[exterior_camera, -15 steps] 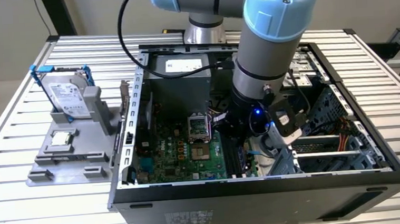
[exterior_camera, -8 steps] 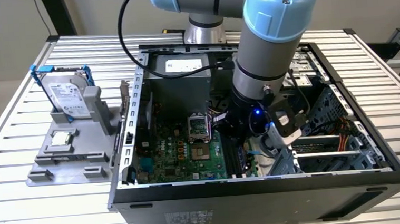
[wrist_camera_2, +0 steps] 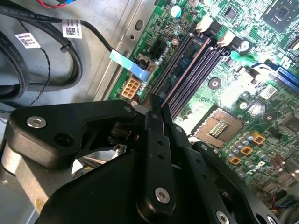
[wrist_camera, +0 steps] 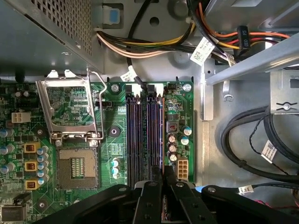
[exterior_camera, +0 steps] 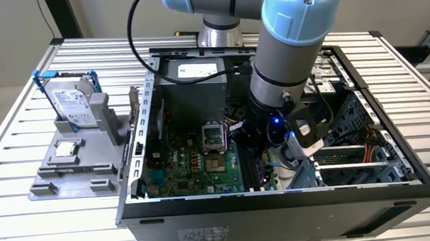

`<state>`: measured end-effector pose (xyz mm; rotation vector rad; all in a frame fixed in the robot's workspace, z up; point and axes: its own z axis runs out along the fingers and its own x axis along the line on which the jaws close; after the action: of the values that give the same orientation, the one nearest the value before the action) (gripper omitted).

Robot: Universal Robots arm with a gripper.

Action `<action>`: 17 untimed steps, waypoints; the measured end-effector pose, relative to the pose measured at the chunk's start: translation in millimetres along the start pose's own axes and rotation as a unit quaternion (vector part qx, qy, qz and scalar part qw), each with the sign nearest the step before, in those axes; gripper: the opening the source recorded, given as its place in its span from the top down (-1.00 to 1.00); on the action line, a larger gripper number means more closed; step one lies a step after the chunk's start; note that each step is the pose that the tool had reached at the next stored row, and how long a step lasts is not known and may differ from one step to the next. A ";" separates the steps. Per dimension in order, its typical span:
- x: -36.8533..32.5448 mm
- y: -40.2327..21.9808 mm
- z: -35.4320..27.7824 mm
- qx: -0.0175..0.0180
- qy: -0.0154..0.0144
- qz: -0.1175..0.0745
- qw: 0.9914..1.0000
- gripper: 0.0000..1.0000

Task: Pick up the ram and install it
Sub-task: 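Insert the ram into the slot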

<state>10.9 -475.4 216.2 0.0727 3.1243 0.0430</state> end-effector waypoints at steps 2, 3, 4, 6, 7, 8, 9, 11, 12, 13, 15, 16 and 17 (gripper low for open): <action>0.0 0.0 0.3 0.000 0.000 0.002 1.000 1.00; -0.1 0.0 0.3 0.000 0.000 0.003 1.000 1.00; -0.1 0.0 0.3 0.000 0.000 0.003 1.000 1.00; -0.1 0.0 0.4 0.000 0.000 0.003 1.000 1.00; -0.1 0.0 0.4 0.000 0.000 0.002 1.000 1.00; -0.1 0.0 0.4 0.000 0.000 0.002 1.000 1.00; 0.0 0.0 0.4 0.000 0.000 0.001 1.000 1.00; 0.0 0.0 0.4 0.000 0.000 -0.001 1.000 1.00; 0.0 0.0 0.4 0.000 0.000 -0.002 1.000 1.00; 0.0 0.0 0.4 0.000 0.000 -0.003 1.000 1.00; 0.0 0.0 0.5 0.000 0.001 -0.003 1.000 1.00; 0.0 0.0 1.1 0.000 0.001 -0.004 1.000 1.00; 0.0 0.0 1.8 0.000 0.001 -0.004 1.000 1.00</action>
<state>10.9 -475.3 214.4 0.0616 3.1262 0.0438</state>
